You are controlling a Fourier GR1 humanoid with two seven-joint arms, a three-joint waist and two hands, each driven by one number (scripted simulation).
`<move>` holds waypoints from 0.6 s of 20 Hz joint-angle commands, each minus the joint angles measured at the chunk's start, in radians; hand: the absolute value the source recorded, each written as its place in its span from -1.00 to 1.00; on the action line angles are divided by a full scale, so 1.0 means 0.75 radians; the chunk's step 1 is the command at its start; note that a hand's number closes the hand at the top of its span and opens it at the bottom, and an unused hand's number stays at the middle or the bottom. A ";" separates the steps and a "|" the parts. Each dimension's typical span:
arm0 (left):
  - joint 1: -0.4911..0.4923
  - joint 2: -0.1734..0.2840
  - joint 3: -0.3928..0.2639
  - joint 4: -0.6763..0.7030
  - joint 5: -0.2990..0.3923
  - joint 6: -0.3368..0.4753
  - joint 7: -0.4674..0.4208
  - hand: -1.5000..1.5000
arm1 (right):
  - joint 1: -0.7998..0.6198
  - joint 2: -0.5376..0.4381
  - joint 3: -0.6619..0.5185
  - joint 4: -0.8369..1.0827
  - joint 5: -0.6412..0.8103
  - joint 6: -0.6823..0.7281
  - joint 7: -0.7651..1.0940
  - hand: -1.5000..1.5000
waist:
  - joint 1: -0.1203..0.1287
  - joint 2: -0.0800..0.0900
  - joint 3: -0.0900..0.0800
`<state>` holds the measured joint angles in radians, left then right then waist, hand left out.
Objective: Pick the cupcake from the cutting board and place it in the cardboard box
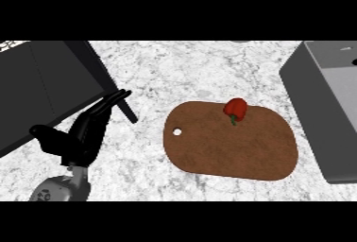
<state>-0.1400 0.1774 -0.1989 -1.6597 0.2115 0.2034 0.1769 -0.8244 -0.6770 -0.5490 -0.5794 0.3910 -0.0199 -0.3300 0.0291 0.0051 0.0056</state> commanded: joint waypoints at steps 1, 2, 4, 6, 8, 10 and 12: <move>0.031 0.086 0.148 -0.045 0.022 0.044 0.045 0.00 | -0.020 -0.041 -0.164 0.076 -0.187 0.123 -0.017 -1.00 | -0.003 -0.003 -0.003; 0.035 0.092 0.171 -0.006 0.030 0.027 0.006 0.00 | -0.026 -0.058 -0.171 0.100 -0.196 0.143 -0.032 -1.00 | -0.002 0.002 -0.004; 0.051 0.082 0.148 -0.037 0.010 0.051 0.026 0.00 | 0.011 -0.131 -0.230 0.155 -0.248 0.216 -0.103 -1.00 | 0.003 0.005 -0.003; -0.036 0.078 0.181 0.055 0.011 0.046 0.024 0.00 | 0.002 -0.158 -0.241 0.198 -0.258 0.232 -0.095 -1.00 | -0.011 0.010 -0.004; 0.064 0.056 0.142 -0.038 0.031 0.045 0.033 0.00 | 0.024 -0.198 -0.280 0.232 -0.284 0.217 -0.123 -1.00 | 0.002 0.006 -0.004; -0.017 0.085 0.180 -0.020 0.017 0.057 0.076 0.00 | 0.041 -0.218 -0.291 0.250 -0.290 0.212 -0.175 -1.00 | -0.001 0.008 -0.003; 0.064 0.030 0.142 0.018 0.001 0.052 -0.049 0.00 | 0.089 -0.246 -0.320 0.280 -0.318 0.250 -0.229 -1.00 | -0.006 0.007 -0.004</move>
<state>-0.1258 0.1800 -0.1901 -1.6773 0.2166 0.1940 0.1810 -0.7869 -0.8178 -0.7539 -0.4037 0.1850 0.1394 -0.4565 0.0231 0.0098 0.0061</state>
